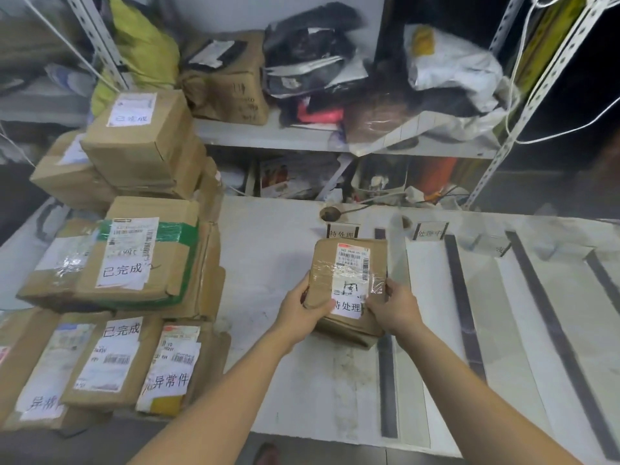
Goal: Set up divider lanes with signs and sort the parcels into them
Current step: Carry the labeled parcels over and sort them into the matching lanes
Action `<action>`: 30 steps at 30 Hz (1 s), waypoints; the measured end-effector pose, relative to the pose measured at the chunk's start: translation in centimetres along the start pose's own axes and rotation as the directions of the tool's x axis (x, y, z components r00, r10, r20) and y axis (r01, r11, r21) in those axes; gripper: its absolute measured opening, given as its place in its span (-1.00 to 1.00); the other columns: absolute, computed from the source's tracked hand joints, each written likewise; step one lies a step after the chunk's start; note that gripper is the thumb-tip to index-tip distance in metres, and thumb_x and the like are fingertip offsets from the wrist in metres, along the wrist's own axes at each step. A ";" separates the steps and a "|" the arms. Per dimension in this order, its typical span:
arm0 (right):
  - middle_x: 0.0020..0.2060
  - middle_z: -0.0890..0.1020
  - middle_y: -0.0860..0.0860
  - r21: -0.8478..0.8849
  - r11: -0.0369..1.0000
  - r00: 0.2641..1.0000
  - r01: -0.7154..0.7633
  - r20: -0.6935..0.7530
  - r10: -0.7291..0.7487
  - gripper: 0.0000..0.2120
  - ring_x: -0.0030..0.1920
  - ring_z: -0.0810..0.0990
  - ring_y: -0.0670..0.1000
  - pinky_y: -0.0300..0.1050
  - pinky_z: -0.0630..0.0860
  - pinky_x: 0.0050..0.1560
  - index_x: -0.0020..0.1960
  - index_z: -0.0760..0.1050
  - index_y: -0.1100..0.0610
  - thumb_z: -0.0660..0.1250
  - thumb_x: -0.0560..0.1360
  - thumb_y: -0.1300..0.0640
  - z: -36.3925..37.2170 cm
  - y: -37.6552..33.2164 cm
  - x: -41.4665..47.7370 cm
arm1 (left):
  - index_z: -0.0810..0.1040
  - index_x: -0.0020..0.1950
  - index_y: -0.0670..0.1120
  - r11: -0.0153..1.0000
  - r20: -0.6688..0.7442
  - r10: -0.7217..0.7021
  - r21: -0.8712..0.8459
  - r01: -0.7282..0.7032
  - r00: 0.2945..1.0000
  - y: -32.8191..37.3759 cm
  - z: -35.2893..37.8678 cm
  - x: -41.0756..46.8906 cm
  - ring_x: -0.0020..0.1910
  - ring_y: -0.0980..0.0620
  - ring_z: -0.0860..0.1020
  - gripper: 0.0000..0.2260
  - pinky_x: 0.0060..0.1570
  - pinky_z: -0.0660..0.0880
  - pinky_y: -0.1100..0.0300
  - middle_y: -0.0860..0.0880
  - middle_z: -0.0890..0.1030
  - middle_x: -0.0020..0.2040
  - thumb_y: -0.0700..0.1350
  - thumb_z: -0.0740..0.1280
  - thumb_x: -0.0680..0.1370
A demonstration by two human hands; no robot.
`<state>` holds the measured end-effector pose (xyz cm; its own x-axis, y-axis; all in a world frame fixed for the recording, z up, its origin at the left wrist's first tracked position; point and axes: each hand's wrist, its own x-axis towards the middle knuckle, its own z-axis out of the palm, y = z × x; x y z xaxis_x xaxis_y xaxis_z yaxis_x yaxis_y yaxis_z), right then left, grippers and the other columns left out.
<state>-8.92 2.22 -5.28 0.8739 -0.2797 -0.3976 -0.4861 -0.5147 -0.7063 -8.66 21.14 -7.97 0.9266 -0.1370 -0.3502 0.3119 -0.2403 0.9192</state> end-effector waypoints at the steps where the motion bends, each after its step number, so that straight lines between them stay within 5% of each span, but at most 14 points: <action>1: 0.11 0.67 0.05 -0.015 1.000 1.000 0.002 -0.010 -0.002 -0.73 -0.07 0.51 0.03 -0.14 0.42 -0.07 0.23 0.55 0.10 0.37 0.54 0.17 0.1 0.0 0.1 | 0.44 0.32 0.30 1.000 0.011 0.001 0.027 -0.001 1.000 -0.1 -0.1 0.0 0.16 0.22 0.58 -0.47 0.15 0.51 0.27 0.25 0.63 0.16 -0.15 0.49 0.49; 7: 0.04 0.67 0.04 -0.115 0.993 0.992 0.039 -0.119 -0.053 -0.75 -0.10 0.57 0.08 -0.06 0.50 -0.11 0.15 0.52 0.03 0.37 0.48 0.12 0.5 -3.4 -0.6 | 0.26 0.53 0.10 0.973 0.023 0.018 0.230 -0.023 1.000 4.1 -2.6 -1.5 0.42 0.15 0.34 -0.33 0.28 0.37 0.25 0.18 0.35 0.46 0.01 0.48 0.49; 10: 0.25 0.60 0.08 -0.115 0.973 0.974 0.202 -0.080 -0.212 -0.49 0.13 0.61 0.16 0.12 0.56 0.13 0.39 0.41 0.04 0.39 0.46 0.07 1.9 -8.2 -1.3 | 0.20 0.58 0.04 0.934 -0.083 0.119 0.347 -0.083 0.989 8.2 -6.3 -2.1 0.50 0.07 0.27 -0.29 0.39 0.30 0.16 0.05 0.30 0.53 -0.01 0.45 0.51; 13: 0.41 0.48 0.08 -0.114 0.931 0.938 0.346 0.022 -0.346 -0.38 0.37 0.47 0.14 0.03 0.45 0.31 0.50 0.32 0.08 0.41 0.49 0.03 3.7 -13.7 -2.5 | 0.23 0.57 0.03 0.840 -0.155 0.233 0.530 -0.119 0.960 11.5 -11.7 -3.7 0.48 0.03 0.29 -0.35 0.39 0.28 0.15 0.05 0.32 0.51 0.00 0.42 0.53; 21: 0.47 0.41 0.00 -0.313 0.708 0.773 0.633 0.200 -0.603 -0.42 0.45 0.37 0.05 -0.02 0.32 0.41 0.52 0.29 0.06 0.35 0.56 -0.02 9.7 -22.6 -5.9 | 0.28 0.52 0.06 0.497 -0.329 0.373 0.861 0.113 0.867 11.9 -27.0 -7.4 0.41 -0.03 0.35 -0.44 0.24 0.42 0.00 0.05 0.36 0.47 0.07 0.33 0.55; 26: 0.38 0.50 -0.04 -0.441 0.622 0.751 0.647 0.228 -0.620 -0.49 0.36 0.46 0.07 0.11 0.47 0.30 0.46 0.34 -0.06 0.31 0.55 -0.12 15.1 -25.2 -7.2 | 0.40 0.42 -0.02 0.361 -0.321 0.350 0.913 0.189 0.880 8.4 -33.0 -7.7 0.27 -0.07 0.45 -0.53 0.11 0.49 0.02 -0.02 0.49 0.34 0.11 0.29 0.55; 30: 0.35 0.51 -0.02 -0.511 0.648 0.816 0.565 0.228 -0.532 -0.48 0.30 0.49 0.09 0.10 0.52 0.22 0.44 0.34 -0.02 0.28 0.54 -0.19 18.6 -25.5 -7.7 | 0.43 0.37 0.02 0.428 -0.304 0.290 0.889 0.161 0.907 5.5 -34.8 -6.8 0.25 -0.05 0.47 -0.55 0.07 0.49 0.01 -0.02 0.50 0.31 0.21 0.24 0.56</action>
<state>-3.41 32.62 4.94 0.9697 0.2301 -0.0824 0.1824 -0.9056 -0.3830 -5.90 54.18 5.76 0.9952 0.0979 0.0037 0.0957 -0.9795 0.1773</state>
